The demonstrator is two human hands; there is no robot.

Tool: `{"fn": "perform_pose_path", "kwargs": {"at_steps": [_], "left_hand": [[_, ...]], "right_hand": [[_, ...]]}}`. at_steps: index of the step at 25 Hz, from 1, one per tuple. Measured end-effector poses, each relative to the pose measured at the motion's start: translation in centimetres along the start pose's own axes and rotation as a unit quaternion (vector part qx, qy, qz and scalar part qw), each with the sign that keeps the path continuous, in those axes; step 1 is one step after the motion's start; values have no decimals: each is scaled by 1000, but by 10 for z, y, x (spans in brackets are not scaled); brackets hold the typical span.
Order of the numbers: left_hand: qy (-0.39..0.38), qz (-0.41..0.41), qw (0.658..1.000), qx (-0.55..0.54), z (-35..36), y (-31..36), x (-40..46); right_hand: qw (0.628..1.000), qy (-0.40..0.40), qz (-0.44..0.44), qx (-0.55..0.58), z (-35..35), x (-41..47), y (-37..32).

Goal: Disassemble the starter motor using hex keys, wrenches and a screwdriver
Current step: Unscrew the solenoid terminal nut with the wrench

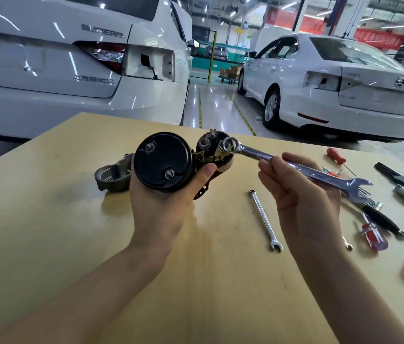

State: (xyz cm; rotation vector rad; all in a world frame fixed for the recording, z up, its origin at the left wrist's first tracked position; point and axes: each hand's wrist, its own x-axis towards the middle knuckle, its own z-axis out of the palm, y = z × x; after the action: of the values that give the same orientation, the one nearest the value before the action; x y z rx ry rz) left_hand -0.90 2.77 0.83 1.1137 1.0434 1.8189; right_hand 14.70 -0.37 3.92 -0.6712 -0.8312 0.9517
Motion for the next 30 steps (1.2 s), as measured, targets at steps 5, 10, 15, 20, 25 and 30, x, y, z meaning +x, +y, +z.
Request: {"fn": "perform_pose_path", "kwargs": {"at_steps": [5,10,15,20,25,30], "left_hand": [[9,1,1000,-5,1,0,1],[8,4,1000,-8,2,0,-1],[0,-1,1000,-8,1,-1,2],[0,3,1000,-5,1,-2,1],[-17,16,1000,-10,0,-2,-1],[-38,38,998,-14,2,-1,-5]], "right_hand": [[1000,4,-6,-15,2,-1,6],[998,-6,-43,-53,2,-2,10],[986,-48,-76,-141,15,28,-1],[953,-95,-77,-278,50,67,-2],[890,-206,-70,-401,72,77,-13],[862,-243,-58,-441,66,77,-25]]}}
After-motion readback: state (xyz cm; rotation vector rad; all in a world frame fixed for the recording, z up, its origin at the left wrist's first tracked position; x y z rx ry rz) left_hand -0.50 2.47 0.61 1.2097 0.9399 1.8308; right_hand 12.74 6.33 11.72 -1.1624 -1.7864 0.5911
